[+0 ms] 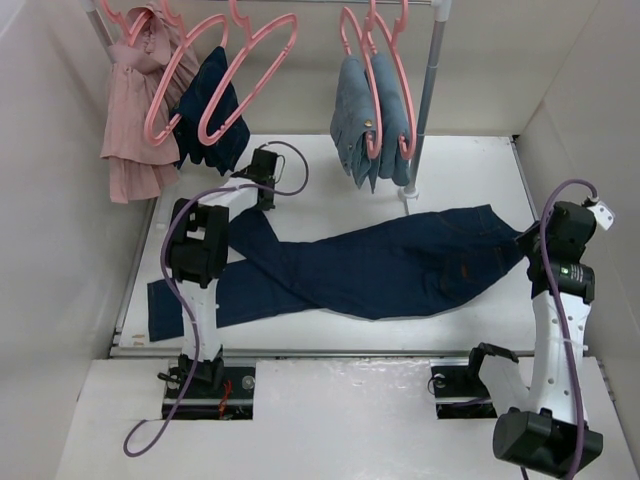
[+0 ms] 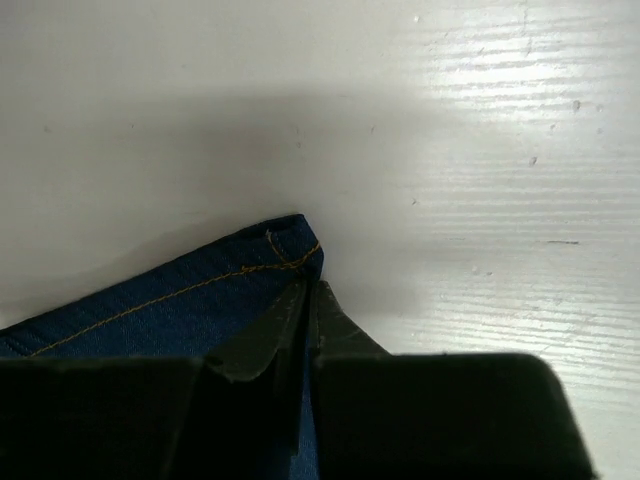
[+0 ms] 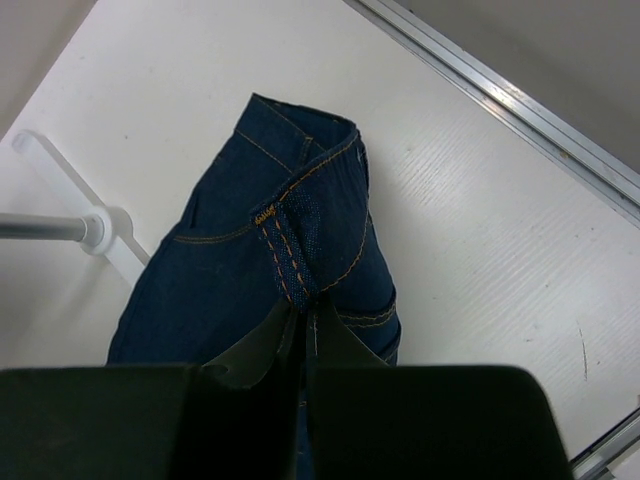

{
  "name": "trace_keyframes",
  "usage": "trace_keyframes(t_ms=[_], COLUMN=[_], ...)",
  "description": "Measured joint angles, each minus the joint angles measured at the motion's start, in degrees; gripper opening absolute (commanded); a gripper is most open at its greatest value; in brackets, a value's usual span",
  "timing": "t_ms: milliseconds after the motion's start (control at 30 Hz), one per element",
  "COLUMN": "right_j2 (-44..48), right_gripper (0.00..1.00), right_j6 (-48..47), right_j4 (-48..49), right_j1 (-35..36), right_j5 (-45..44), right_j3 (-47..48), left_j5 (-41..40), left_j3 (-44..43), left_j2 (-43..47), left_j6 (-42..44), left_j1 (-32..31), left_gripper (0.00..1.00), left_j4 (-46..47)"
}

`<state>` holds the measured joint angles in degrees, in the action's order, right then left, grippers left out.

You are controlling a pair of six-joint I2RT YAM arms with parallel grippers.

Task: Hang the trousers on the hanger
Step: Fold the trousers at the center of the board.

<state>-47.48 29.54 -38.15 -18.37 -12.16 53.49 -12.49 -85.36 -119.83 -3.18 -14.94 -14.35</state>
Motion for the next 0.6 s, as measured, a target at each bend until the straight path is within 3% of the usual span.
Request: trace_keyframes(t_ms=[333, 433, 600], right_j2=[-0.5, -1.6, -5.7], right_gripper=[0.0, 0.0, 0.0], right_j6=[0.0, 0.2, 1.3], right_j4=[1.3, 2.6, 5.6], right_j1=[0.0, 0.0, -0.1], right_j5=[0.0, 0.0, 0.5], right_j3=[0.8, 1.0, 1.5], left_j5=[2.1, 5.0, 9.0], left_j3=[6.0, 7.9, 12.4], left_j2=[7.5, 16.1, 37.7], left_j6=[3.5, 7.1, 14.2], left_j1=[1.9, 2.8, 4.8], left_gripper=[0.0, 0.0, 0.0], left_j4=[-4.2, -8.3, -16.6])
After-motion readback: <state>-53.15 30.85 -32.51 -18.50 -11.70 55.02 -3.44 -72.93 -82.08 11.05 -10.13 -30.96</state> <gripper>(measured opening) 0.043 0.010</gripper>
